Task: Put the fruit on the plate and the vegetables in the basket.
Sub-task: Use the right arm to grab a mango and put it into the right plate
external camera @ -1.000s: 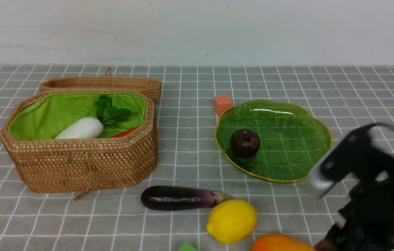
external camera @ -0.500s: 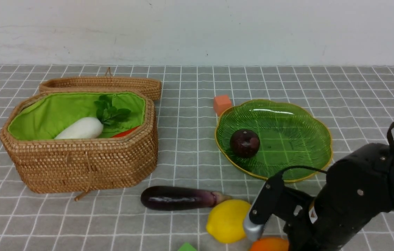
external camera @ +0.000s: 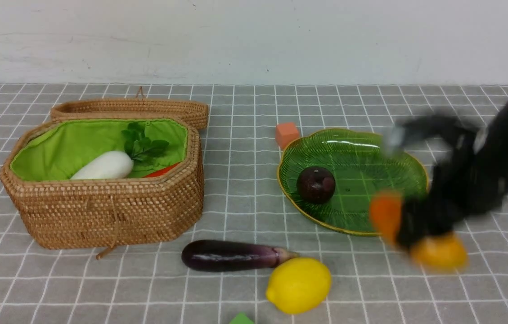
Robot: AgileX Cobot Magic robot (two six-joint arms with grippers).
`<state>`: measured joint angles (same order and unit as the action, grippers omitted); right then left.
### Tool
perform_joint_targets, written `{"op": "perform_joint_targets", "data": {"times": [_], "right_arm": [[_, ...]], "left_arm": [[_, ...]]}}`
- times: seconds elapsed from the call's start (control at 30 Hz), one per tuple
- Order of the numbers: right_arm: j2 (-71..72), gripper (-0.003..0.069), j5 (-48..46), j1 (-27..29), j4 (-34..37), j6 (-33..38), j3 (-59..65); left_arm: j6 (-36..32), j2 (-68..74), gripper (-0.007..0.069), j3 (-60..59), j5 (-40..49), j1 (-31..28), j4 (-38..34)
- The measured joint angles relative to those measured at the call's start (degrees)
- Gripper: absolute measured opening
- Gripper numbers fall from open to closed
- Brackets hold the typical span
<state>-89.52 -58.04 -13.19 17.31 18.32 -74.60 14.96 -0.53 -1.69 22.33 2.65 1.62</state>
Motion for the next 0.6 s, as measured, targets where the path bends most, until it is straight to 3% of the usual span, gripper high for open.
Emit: {"op": "perform_joint_targets", "data": {"times": [0.17,0.4,0.6], "right_arm": [[-9.66,0.0561,12.76,4.63,7.62,-1.57,-8.21],[-22.48,0.0561,18.82,4.67,8.39,-6.57,-12.19],[-23.48,0.0666,19.66,4.67,6.85,-7.69,-12.55]], "left_arm": [[0.00,0.00,0.0086,0.00,0.00,0.00,0.00],[0.00,0.00,0.0089,0.00,0.00,0.00,0.00],[0.00,0.00,0.0094,0.00,0.00,0.00,0.00]]}}
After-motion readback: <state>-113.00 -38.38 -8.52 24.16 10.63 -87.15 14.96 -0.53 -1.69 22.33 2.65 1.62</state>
